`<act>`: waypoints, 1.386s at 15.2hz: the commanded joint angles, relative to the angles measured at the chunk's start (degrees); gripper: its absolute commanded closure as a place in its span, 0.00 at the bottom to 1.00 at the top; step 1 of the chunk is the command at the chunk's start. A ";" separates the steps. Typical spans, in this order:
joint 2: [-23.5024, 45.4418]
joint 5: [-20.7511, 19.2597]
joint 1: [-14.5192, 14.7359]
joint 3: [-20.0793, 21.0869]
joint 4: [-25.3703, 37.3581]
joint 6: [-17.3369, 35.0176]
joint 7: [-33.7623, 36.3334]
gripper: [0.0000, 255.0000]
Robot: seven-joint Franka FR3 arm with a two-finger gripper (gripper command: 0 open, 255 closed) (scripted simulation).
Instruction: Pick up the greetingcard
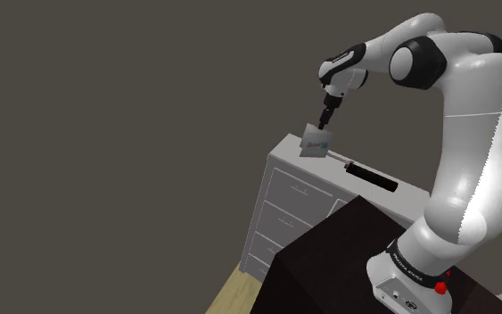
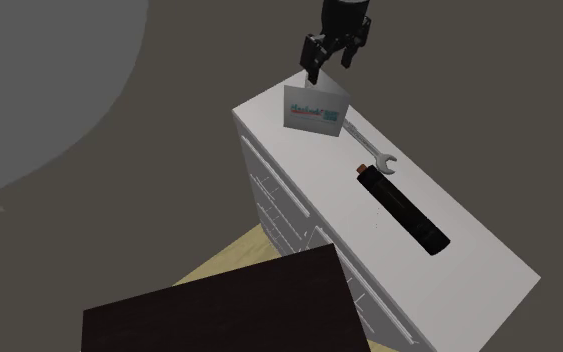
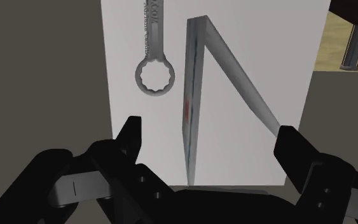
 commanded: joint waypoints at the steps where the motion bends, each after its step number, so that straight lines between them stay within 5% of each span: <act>1: 1.94 0.55 -0.53 0.50 1.56 0.26 -0.46 0.00; 9: 4.76 1.83 -1.01 1.32 0.73 3.75 -1.25 0.00; 10: 4.79 1.83 -0.97 1.34 0.71 3.80 -1.20 1.00; 21: 3.86 1.44 -0.84 1.04 0.91 2.71 -1.01 1.00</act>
